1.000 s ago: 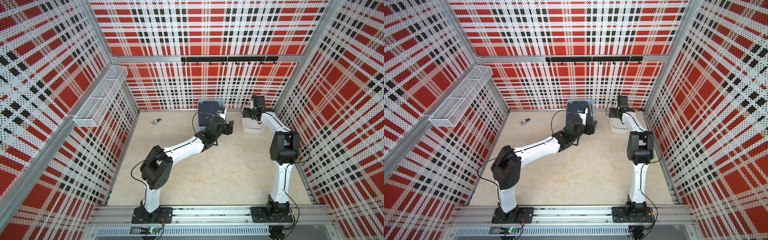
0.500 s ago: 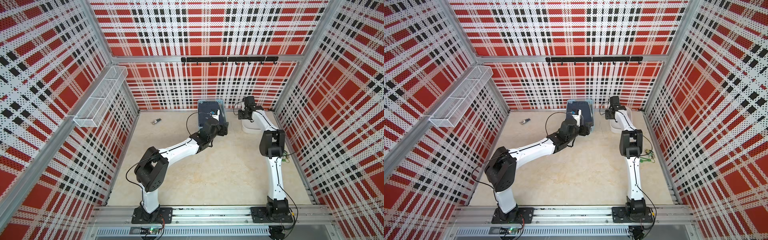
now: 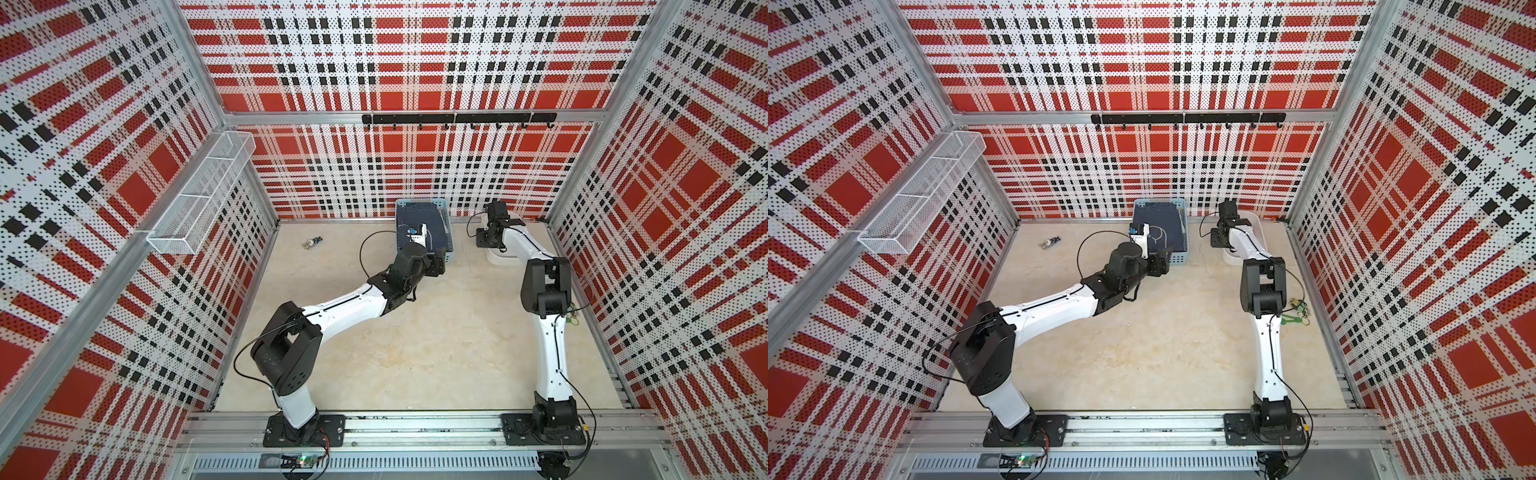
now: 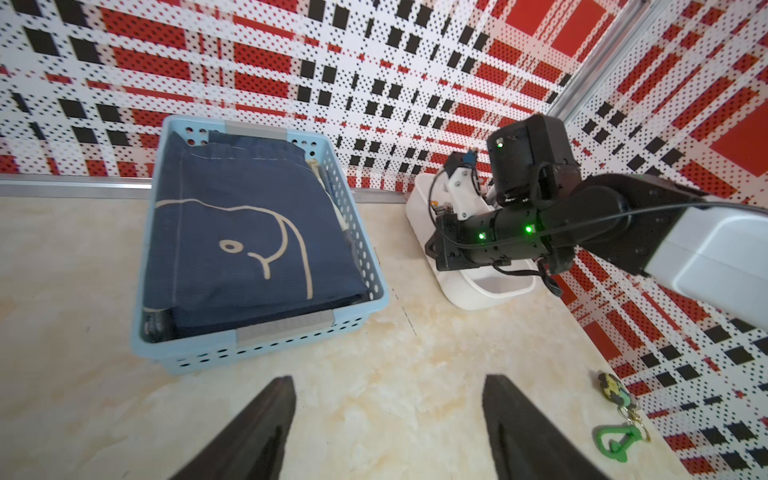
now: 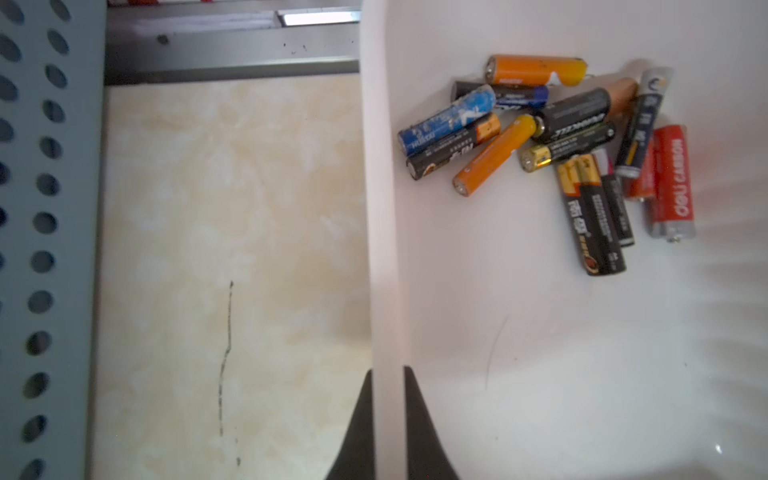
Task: Take the batteries out of the storage box
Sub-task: Pick up the storage box at the center of the board, then place the storage box at the center of the board.
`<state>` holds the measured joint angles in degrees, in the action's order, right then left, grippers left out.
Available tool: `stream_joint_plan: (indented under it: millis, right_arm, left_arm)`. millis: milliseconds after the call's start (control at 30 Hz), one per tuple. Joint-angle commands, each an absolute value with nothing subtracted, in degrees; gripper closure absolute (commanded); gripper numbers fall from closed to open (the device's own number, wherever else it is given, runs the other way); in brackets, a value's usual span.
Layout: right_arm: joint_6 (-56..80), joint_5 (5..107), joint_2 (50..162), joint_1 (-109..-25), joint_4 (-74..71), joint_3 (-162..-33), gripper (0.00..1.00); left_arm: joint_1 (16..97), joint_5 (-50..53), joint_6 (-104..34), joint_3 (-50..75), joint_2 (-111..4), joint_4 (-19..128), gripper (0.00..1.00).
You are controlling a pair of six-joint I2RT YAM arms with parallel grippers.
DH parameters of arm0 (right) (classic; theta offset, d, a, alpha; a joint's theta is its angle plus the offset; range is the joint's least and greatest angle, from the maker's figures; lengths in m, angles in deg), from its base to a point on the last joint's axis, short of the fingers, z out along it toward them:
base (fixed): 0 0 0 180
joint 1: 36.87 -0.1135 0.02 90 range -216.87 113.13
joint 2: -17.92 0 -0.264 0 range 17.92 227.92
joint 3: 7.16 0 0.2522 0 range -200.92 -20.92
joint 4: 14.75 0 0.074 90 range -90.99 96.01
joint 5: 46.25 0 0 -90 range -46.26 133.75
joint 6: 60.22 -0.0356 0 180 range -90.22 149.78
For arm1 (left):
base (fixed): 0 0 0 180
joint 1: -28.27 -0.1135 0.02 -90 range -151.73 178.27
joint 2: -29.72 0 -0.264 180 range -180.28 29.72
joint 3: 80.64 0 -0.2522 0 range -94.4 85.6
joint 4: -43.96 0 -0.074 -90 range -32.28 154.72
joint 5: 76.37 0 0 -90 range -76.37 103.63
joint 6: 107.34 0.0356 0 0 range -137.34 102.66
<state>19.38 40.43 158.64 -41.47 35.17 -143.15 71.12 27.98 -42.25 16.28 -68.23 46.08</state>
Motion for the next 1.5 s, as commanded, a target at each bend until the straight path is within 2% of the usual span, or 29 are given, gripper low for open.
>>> stream_joint_plan:
  millis: [0, 167, 500, 633, 800, 1000, 1367, 1467]
  right_arm:
    - [16.42, 40.45, 155.14, -41.75, 34.33, -140.37, 0.99]
    - [13.28, 37.76, 148.98, -43.32, 36.97, -137.03, 1.0]
    - [3.76, 28.92, 126.08, -51.8, 33.73, -106.89, 1.0]
    - [-3.58, 23.17, 117.43, -60.37, 34.66, -96.44, 1.0]
    - [-14.99, 18.07, 112.02, -75.43, 36.95, -91.13, 1.0]
    - [-23.1, 11.15, 117.66, -88.96, 37.14, -96.58, 1.0]
    - [-20.63, 16.02, 131.34, -90.64, 36.39, -105.59, 1.0]
    - [-20.0, 16.61, 132.7, -90.66, 35.73, -106.53, 0.91]
  left_arm:
    - [70.19, 30.69, -43.05, 17.97, -63.95, 43.39, 0.23]
    - [69.93, 31.87, -43.16, 19.82, -60.85, 44.37, 0.22]
    - [66.42, 35.69, -47.15, 31.47, -54.61, 46.21, 0.23]
    - [62.81, 35.52, -48.18, 38.24, -51.07, 48.19, 0.23]
    - [59.4, 38.69, -49.2, 46.89, -44.81, 50.24, 0.23]
    - [55.8, 39.73, -52.03, 56.03, -39.79, 50.89, 0.22]
    - [53.79, 41.5, -51.71, 60.5, -39.24, 52.68, 0.19]
    - [53.68, 41.4, -51.76, 60.51, -39.27, 51.94, 0.19]
